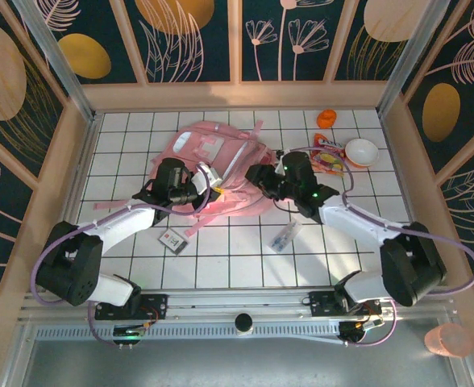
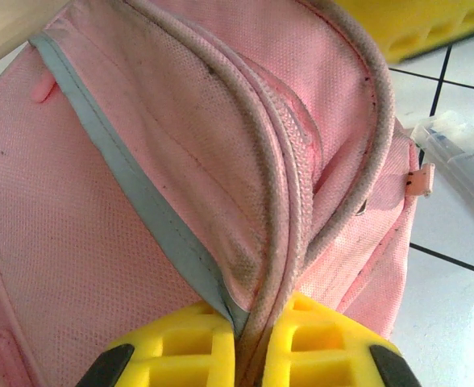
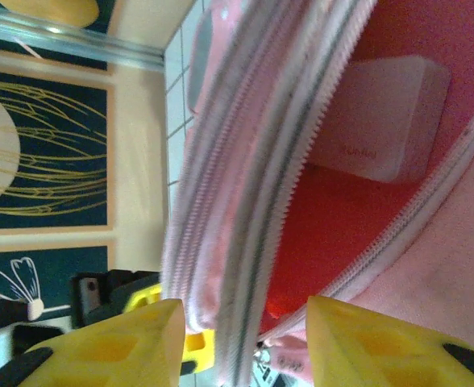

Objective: Pack the student bag

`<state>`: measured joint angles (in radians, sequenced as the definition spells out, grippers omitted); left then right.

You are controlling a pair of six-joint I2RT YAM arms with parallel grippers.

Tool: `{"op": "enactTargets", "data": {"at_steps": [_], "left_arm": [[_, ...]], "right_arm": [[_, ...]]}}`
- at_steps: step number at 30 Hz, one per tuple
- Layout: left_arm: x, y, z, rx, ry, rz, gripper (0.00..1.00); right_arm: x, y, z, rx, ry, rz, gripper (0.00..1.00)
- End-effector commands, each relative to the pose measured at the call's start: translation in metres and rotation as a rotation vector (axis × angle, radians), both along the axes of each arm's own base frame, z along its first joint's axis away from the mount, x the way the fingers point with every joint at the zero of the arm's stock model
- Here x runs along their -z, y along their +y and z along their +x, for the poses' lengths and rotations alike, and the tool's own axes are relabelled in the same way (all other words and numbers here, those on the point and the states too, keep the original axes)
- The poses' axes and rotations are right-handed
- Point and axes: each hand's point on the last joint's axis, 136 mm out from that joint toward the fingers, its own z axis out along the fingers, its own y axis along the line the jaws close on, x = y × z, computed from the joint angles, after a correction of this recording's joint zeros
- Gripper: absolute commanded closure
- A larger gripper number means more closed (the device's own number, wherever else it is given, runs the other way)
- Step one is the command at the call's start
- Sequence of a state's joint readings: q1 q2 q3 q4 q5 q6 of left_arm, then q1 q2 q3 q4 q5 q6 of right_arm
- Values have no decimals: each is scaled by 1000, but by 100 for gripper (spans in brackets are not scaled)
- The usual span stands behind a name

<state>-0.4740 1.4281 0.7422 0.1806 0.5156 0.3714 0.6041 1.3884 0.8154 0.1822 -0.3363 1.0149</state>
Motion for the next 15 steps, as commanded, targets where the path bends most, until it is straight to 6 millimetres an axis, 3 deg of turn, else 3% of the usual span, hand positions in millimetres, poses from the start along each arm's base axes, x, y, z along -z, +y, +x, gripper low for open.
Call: {"op": "enactTargets", "data": {"at_steps": [1,3,6,11,15], "left_arm": [[-24,-11,-2,37,-21,-83,99],[-26,-11,-4,41,-22,-87,95],[-32,-12,-5,50,-16,-101,80],[-58,-20,-4,55,4,-186,47],[-77,-25,0,49,2,-262,40]], "right_arm": [[-18,19,10,-31,-43,74,70],[-14,20,14,-21,-40,62,88],[-16,21,15,-28,-59,65,100],[-25,23,12,-52,-97,71,100],[-30,23,10,-59,-113,72,100]]}}
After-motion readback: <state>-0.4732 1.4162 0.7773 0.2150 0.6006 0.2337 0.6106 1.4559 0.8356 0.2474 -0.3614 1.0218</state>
